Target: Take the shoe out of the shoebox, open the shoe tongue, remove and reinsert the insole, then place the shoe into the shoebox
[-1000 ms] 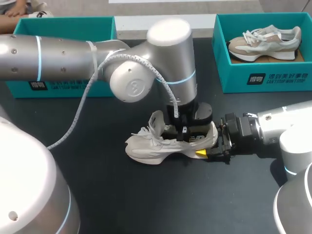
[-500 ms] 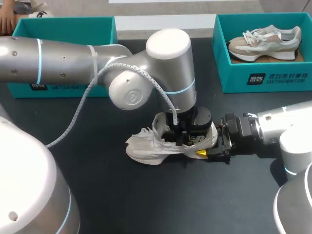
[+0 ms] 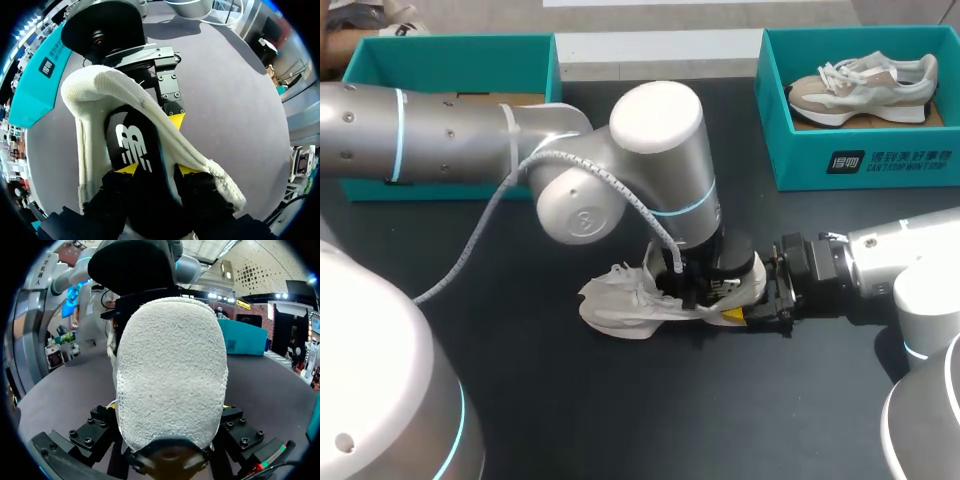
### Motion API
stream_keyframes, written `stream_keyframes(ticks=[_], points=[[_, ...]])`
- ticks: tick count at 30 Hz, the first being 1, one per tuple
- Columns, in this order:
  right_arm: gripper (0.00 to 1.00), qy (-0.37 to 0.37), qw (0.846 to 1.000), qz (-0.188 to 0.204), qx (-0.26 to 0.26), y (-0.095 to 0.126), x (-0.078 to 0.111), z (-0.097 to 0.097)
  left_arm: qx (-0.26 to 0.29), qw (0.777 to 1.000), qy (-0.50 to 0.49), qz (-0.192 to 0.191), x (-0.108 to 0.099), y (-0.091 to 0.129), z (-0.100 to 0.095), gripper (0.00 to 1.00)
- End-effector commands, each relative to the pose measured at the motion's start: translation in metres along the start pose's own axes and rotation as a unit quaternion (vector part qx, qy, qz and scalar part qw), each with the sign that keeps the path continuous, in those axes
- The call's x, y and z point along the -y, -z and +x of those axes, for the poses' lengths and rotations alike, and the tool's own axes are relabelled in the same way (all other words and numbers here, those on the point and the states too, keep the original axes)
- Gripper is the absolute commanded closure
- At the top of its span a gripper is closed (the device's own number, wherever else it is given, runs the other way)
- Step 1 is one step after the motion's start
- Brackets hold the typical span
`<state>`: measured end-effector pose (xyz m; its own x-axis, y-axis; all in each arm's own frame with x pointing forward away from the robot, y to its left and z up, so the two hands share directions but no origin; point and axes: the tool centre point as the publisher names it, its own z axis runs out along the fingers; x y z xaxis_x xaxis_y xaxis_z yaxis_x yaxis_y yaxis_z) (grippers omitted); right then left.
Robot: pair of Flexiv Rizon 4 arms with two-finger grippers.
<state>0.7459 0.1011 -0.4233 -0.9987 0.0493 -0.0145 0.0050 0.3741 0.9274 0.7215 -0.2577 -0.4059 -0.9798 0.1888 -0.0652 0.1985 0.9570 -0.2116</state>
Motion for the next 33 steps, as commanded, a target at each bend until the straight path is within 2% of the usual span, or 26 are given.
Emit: stream_keyframes(ticks=[1, 2, 7, 15, 21, 22, 28, 33], points=[[1.00, -0.001, 1.000, 0.000, 0.001, -0.006, 0.006, -0.002, 0.030, 1.000, 0.007, -0.007, -0.001, -0.023, 0.004, 0.88], [1.00, -0.001, 1.000, 0.000, 0.001, -0.006, 0.006, -0.002, 0.035, 0.999, 0.007, -0.007, -0.002, -0.024, 0.003, 1.00], [1.00, -0.001, 1.000, 0.000, 0.001, -0.006, 0.006, -0.002, 0.056, 0.998, 0.027, -0.015, -0.007, -0.025, -0.006, 1.00], [1.00, -0.001, 1.000, 0.000, 0.001, -0.006, 0.006, -0.002, 0.032, 0.996, 0.079, -0.023, -0.018, -0.004, -0.013, 1.00], [1.00, -0.001, 1.000, 0.000, 0.001, -0.006, 0.006, -0.002, 0.032, 0.996, 0.079, -0.023, -0.018, -0.004, -0.013, 1.00], [1.00, -0.001, 1.000, 0.000, 0.001, -0.006, 0.006, -0.002, 0.005, 0.994, 0.103, -0.024, -0.021, 0.018, -0.013, 1.00], [1.00, -0.001, 1.000, 0.000, 0.001, -0.006, 0.006, -0.002, -0.015, 0.990, 0.142, -0.017, -0.028, 0.034, -0.015, 1.00], [1.00, -0.001, 1.000, 0.000, 0.001, -0.006, 0.006, -0.002, -0.025, 0.989, 0.149, -0.010, -0.032, 0.038, -0.016, 1.00]])
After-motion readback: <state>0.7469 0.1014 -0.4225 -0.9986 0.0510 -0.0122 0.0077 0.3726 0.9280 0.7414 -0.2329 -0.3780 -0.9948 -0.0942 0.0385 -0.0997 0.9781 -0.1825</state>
